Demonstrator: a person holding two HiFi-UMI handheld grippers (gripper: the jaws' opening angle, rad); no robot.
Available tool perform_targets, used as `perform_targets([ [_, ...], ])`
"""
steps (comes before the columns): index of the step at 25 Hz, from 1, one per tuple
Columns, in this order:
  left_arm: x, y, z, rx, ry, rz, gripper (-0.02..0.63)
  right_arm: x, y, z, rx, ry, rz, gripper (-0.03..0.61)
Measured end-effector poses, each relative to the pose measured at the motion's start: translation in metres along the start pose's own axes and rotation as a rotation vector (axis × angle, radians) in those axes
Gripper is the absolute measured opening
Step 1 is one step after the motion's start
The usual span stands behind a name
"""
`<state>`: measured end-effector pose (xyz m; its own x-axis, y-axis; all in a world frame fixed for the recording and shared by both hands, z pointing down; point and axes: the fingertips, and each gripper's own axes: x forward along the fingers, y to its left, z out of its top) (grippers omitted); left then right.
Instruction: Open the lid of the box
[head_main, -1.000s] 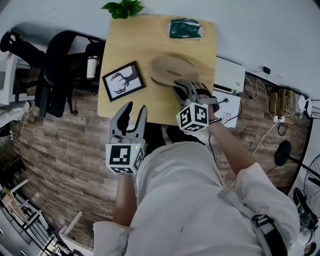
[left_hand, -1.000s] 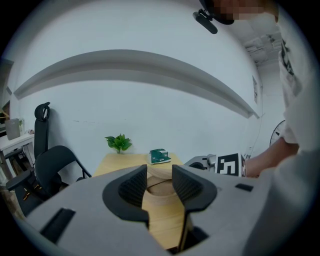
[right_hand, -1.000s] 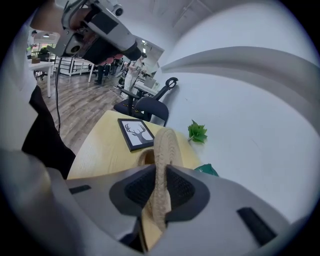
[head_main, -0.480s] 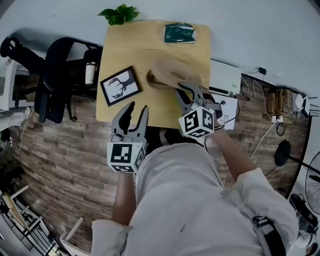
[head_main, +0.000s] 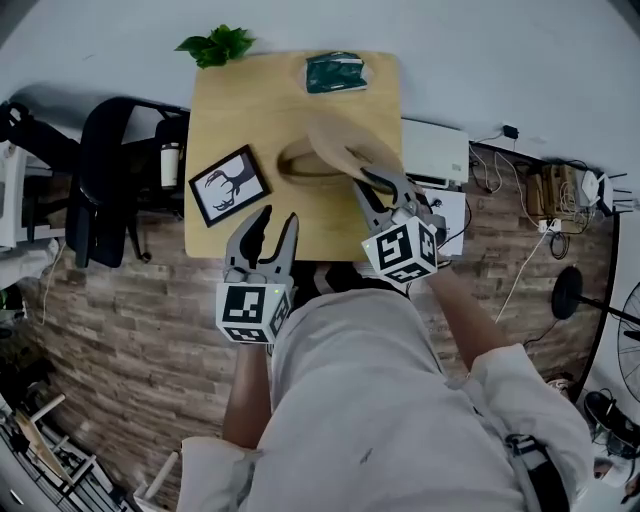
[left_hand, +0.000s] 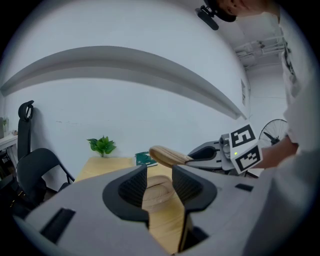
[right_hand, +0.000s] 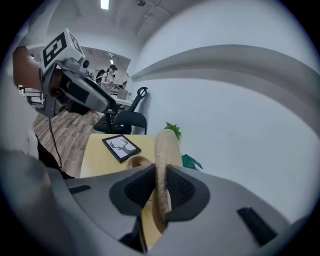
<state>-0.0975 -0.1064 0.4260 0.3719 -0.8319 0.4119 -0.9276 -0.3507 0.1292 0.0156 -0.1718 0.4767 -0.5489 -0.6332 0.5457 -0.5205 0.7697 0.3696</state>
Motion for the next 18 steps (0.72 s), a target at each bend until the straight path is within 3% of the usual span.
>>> perform_targets([
  [7,0.012,-0.013,0.006,0.014,-0.008,-0.036,0.153,-0.022,-0.015,-0.007,0.135,-0.015,-0.023,0.061],
  [18,0.016,-0.014,0.013,0.020,-0.023,-0.040,0.152,-0.046,-0.037,-0.010,0.475,-0.092,-0.020,0.061],
])
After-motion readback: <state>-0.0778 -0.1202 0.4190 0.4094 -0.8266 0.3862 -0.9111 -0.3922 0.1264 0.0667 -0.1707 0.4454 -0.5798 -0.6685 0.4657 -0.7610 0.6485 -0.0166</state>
